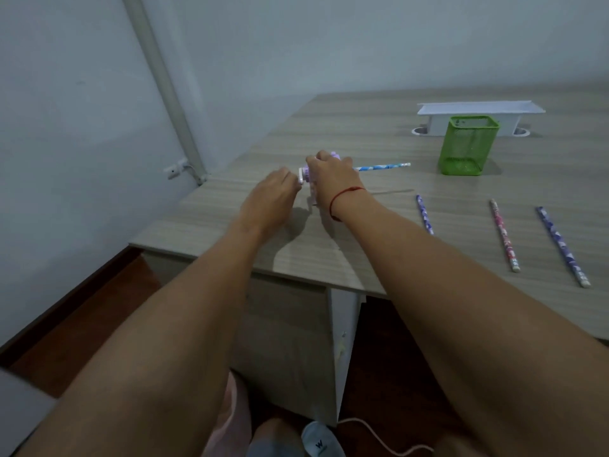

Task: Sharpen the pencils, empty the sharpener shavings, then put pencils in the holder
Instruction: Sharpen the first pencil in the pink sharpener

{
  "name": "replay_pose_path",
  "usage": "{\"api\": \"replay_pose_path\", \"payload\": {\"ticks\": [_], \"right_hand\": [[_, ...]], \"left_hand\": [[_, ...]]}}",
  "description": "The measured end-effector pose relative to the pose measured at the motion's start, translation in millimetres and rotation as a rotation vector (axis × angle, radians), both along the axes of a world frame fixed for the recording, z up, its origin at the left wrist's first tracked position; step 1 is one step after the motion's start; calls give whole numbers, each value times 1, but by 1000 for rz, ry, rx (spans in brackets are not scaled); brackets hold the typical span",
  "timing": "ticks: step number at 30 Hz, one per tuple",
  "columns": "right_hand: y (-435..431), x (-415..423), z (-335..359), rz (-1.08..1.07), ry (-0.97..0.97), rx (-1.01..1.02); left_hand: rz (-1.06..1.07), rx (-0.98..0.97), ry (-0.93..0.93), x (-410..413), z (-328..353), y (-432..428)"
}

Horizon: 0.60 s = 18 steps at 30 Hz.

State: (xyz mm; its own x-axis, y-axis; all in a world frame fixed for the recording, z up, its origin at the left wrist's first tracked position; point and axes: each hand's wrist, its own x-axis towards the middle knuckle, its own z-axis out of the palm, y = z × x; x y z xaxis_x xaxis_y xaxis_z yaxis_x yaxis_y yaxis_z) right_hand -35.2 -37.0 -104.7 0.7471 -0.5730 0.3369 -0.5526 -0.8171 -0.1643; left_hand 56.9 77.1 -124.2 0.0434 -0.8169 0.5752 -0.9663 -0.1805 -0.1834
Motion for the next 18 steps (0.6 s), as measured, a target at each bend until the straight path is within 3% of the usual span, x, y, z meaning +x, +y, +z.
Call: {"api": "replay_pose_path", "payload": {"ticks": [2, 8, 12, 18], "right_hand": [[-2, 0, 0, 7, 0, -20], [-7, 1, -2, 17, -3, -46], [-10, 3, -3, 15, 1, -39], [-11, 7, 0, 9, 24, -69]], "left_hand": [[21, 22, 105, 0, -4, -1], [99, 220, 106, 1, -6, -13], [183, 346, 54, 16, 0, -35], [265, 373, -45, 26, 18, -51]]}}
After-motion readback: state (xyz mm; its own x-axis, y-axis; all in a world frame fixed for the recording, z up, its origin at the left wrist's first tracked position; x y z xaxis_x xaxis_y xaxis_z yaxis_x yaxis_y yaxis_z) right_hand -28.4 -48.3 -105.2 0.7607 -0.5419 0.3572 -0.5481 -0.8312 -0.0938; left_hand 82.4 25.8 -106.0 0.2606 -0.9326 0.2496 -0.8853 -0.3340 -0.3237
